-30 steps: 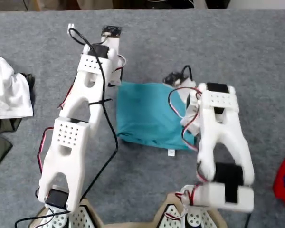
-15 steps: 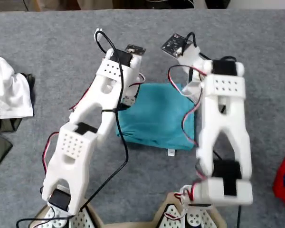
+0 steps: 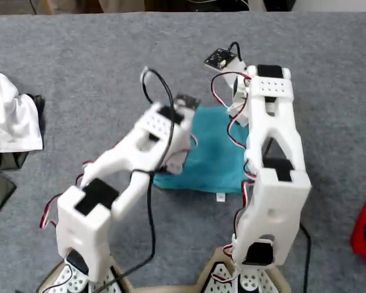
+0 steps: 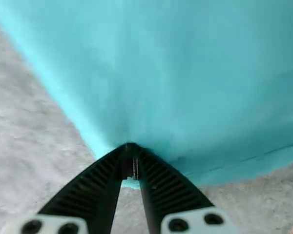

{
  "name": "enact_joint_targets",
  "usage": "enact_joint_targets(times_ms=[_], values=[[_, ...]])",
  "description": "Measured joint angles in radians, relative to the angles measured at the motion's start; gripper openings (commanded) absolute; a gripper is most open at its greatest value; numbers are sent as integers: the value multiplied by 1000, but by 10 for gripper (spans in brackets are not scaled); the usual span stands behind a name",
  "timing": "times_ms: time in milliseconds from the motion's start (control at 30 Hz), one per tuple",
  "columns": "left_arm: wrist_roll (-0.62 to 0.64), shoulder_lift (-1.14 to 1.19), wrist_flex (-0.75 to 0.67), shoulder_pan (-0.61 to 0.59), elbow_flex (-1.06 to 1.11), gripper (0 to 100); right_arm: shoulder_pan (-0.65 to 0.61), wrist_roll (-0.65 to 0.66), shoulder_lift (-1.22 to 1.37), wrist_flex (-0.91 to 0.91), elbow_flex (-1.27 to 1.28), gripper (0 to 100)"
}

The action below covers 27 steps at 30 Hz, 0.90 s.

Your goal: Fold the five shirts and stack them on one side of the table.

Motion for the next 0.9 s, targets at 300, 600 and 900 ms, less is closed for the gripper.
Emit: enact_joint_targets(times_ms=[300,600,900], values=[[21,-169,-178,-25,238,20,0,0,235,48,-252,5],[21,-183,-150,-89,176,20,-2,0,313,226,-580,5],[15,-183,28,-198,-152,20,-9,-129,310,457,-859,5]])
